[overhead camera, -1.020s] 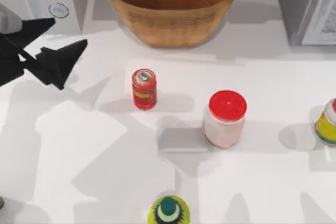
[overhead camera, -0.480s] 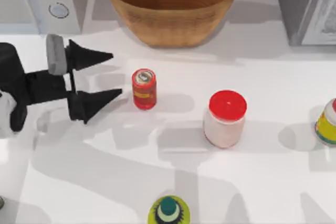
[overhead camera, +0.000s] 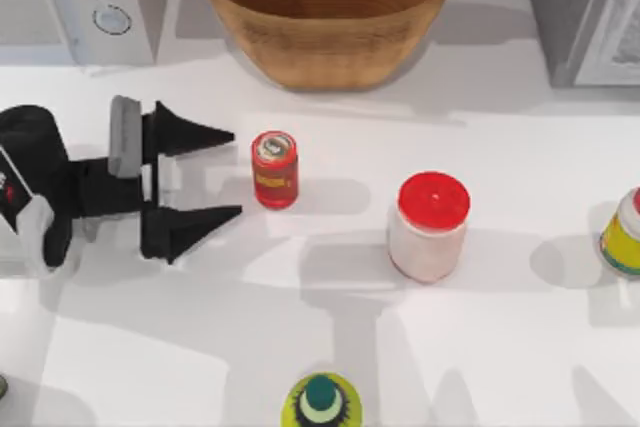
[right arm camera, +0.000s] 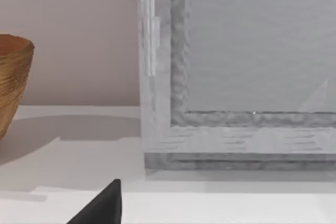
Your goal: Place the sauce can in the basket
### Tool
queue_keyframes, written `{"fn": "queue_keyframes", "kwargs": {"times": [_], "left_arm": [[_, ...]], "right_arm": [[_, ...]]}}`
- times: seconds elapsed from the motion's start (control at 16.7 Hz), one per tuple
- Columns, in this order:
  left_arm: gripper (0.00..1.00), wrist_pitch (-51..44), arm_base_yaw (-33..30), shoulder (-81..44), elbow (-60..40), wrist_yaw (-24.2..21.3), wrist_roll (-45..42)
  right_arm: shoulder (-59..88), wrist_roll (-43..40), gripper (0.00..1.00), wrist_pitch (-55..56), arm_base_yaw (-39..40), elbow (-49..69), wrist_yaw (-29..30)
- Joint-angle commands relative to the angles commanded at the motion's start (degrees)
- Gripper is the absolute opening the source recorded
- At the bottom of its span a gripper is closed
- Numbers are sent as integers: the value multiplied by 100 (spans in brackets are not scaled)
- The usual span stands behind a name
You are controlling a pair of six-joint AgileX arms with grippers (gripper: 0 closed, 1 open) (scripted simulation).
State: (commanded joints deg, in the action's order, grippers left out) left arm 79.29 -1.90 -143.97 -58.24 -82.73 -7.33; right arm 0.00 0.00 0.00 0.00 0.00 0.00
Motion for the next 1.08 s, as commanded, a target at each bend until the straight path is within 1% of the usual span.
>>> {"fn": "queue_keyframes", "kwargs": {"times": [0.24,0.66,0.72,0.96,1.08], "left_arm": [[100,0,-54,0,-22,71,31],[100,115,-924,-200,-428,919,342],[100,122,-985,-215,-455,980,360],[100,123,-1000,-219,-461,995,364],[85,123,-1000,-219,-461,995,364]], "right_arm": [[0,0,100,0,0,0,0],[0,0,100,0,0,0,0],[0,0,100,0,0,0,0],[0,0,100,0,0,0,0],[0,0,100,0,0,0,0]]}}
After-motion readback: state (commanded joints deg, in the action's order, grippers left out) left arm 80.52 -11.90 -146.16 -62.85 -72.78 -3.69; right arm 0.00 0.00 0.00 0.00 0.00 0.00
